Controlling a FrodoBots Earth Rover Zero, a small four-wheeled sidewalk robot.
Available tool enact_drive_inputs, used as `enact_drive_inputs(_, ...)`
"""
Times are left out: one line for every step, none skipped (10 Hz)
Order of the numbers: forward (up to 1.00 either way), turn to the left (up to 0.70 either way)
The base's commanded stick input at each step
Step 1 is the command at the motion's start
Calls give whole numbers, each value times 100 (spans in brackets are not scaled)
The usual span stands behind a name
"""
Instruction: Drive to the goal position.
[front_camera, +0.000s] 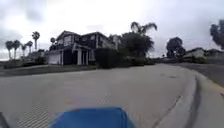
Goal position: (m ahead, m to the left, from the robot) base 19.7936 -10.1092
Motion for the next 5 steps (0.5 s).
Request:
enact_drive_inputs(70,0)
enact_drive_inputs(70,0)
enact_drive_inputs(70,0)
enact_drive_inputs(70,0)
enact_drive_inputs(70,0)
